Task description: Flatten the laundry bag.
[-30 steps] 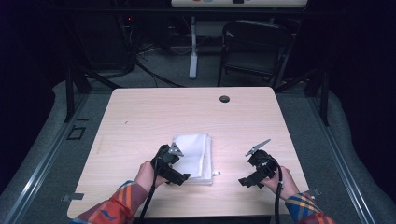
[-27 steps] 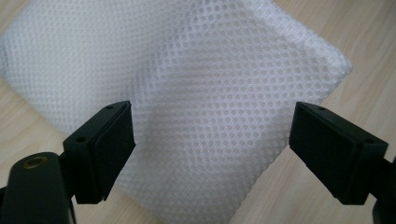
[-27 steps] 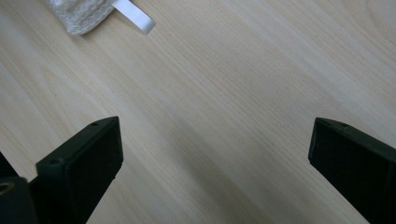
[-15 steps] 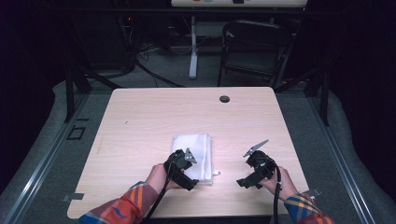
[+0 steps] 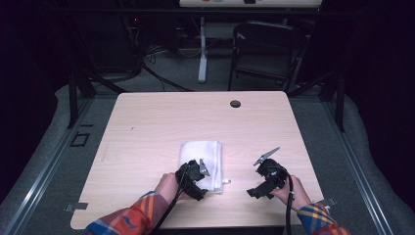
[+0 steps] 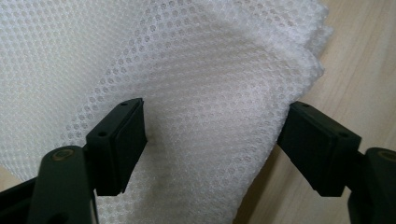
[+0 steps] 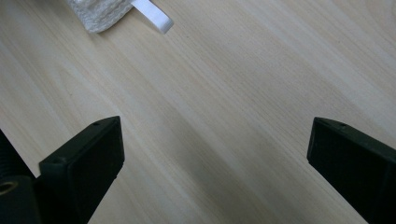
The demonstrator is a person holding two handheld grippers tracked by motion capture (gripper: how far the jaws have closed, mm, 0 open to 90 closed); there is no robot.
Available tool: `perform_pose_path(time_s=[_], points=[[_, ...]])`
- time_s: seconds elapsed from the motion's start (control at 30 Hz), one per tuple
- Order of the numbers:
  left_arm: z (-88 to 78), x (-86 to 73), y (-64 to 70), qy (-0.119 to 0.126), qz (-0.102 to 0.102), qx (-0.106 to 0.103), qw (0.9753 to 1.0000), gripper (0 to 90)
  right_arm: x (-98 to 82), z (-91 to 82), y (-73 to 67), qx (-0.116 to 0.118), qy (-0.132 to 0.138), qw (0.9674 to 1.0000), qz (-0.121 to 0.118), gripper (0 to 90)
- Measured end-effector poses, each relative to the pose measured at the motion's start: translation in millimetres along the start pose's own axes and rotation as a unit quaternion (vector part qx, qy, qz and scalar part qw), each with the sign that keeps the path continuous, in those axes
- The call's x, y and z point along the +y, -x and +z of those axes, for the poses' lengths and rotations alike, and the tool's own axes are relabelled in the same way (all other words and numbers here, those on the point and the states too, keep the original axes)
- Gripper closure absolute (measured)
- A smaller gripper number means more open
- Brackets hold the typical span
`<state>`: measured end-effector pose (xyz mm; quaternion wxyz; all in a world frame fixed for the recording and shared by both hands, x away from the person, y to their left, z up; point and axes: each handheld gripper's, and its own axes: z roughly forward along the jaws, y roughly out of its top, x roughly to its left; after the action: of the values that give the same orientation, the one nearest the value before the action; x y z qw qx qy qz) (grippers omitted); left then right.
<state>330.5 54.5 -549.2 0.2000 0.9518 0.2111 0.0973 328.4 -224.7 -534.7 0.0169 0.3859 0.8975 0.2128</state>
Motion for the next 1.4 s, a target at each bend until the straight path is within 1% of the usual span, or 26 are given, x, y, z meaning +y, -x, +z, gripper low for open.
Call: perform_pose_path(time_s=[0.07,0.13,0.17,0.23,0.27,0.3,0.37,0.43,0.5,0.53,0.6,0.63,0.67,0.73,0.77,0.83,0.87,0.97,1.0,1.03,1.1,1.17,1.2,1.23,1.3,1.4], points=[[-1.3,-1.0,-2.1,0.007,-0.001,-0.013,0.9999,35.1,0.2,-0.1,0.4,0.001,-0.002,1.0,-0.002,4.4],[-2.9,-2.1,-4.8,0.016,-0.01,-0.027,0.9995,38.4,0.2,0.2,0.3,0.001,-0.002,1.0,-0.002,3.9],[-3.8,-2.4,-6.0,0.018,-0.015,-0.03,0.9993,40.5,0.3,0.3,0.3,0.0,-0.002,1.0,-0.002,3.6],[-5.3,-2.5,-7.0,0.021,-0.014,-0.035,0.9991,44.5,0.5,0.5,0.0,-0.002,-0.001,1.0,-0.002,3.6],[-5.6,-2.5,-6.8,0.023,-0.012,-0.033,0.9991,46.7,0.9,0.3,1.0,-0.003,-0.006,0.9999,-0.008,3.6],[-5.2,-2.3,-6.6,0.021,-0.01,-0.036,0.9991,48.4,0.9,0.7,0.8,-0.001,-0.006,1.0,-0.007,3.6],[-3.4,-1.8,-5.3,0.014,-0.007,-0.031,0.9994,51.8,1.0,1.1,0.6,-0.006,-0.009,0.9999,-0.009,3.6],[-1.9,-1.7,-4.8,0.009,-0.002,-0.029,0.9995,54.0,1.1,2.3,-0.5,-0.006,-0.005,1.0,-0.006,3.6],[-1.6,-2.3,-5.0,0.011,0.0,-0.034,0.9994,56.1,1.5,2.4,-0.6,-0.004,-0.006,1.0,-0.007,3.8],[-1.5,-2.4,-4.7,0.01,0.002,-0.033,0.9994,59.5,1.7,2.4,-0.6,-0.006,-0.007,0.9999,-0.008,4.1],[-0.8,-2.4,-4.0,0.011,0.008,-0.029,0.9995,61.6,2.3,2.9,-0.5,-0.006,-0.01,0.9999,-0.011,6.0],[-0.4,-2.6,-3.8,0.012,0.007,-0.034,0.9993,65.5,2.4,3.5,-1.1,-0.006,-0.01,0.9999,-0.01,6.5],[-0.2,-2.7,-3.4,0.012,0.01,-0.032,0.9994,65.5,2.4,4.1,-2.0,-0.006,-0.007,0.9999,-0.008,7.4],[-0.3,-2.7,-3.4,0.012,0.011,-0.031,0.9994,68.2,3.3,4.4,-3.1,-0.006,-0.007,0.9999,-0.008,11.3],[-0.7,-3.6,-5.0,0.016,0.005,-0.029,0.9994,71.0,3.3,5.2,-4.0,-0.006,-0.001,1.0,-0.006,12.8],[-0.5,-4.8,-7.1,0.02,0.002,-0.036,0.9992,78.0,4.4,5.1,-4.5,-0.009,-0.006,0.9999,-0.012,14.4],[-0.5,-4.8,-7.1,0.02,0.002,-0.036,0.9992,79.0,4.4,5.1,-4.5,-0.009,-0.006,0.9999,-0.012,14.4],[-0.7,-5.2,-7.6,0.023,0.004,-0.036,0.9991,80.5,6.2,6.3,-7.4,-0.011,0.002,0.9998,-0.014,23.2],[-1.0,-5.3,-7.9,0.025,0.004,-0.036,0.999,81.3,6.4,7.5,-9.2,-0.01,0.009,0.9999,-0.008,24.2],[-1.4,-5.5,-8.3,0.025,0.004,-0.036,0.999,82.3,7.8,6.7,-9.5,-0.009,0.002,0.9998,-0.015,26.8],[-1.8,-5.9,-8.9,0.028,0.003,-0.037,0.9989,83.7,9.7,6.8,-11.8,-0.01,0.005,0.9997,-0.021,31.7],[-2.7,-6.4,-9.3,0.032,0.002,-0.036,0.9989,84.6,11.7,7.3,-15.1,-0.005,0.015,0.9996,-0.025,43.3],[-3.1,-6.7,-9.8,0.035,0.001,-0.037,0.9987,84.7,13.1,7.1,-16.6,-0.007,0.016,0.9994,-0.029,48.4],[-4.0,-7.1,-10.4,0.036,0.001,-0.036,0.9987,84.8,14.6,6.8,-18.2,-0.014,0.017,0.9991,-0.037,55.2],[-5.7,-7.9,-12.0,0.042,-0.001,-0.036,0.9985,84.9,17.3,7.8,-22.1,-0.01,0.028,0.9989,-0.036,68.2],[-9.2,-8.6,-14.3,0.053,-0.005,-0.032,0.9981,84.8,22.5,11.4,-28.4,-0.01,0.035,0.9983,-0.045,78.6]])
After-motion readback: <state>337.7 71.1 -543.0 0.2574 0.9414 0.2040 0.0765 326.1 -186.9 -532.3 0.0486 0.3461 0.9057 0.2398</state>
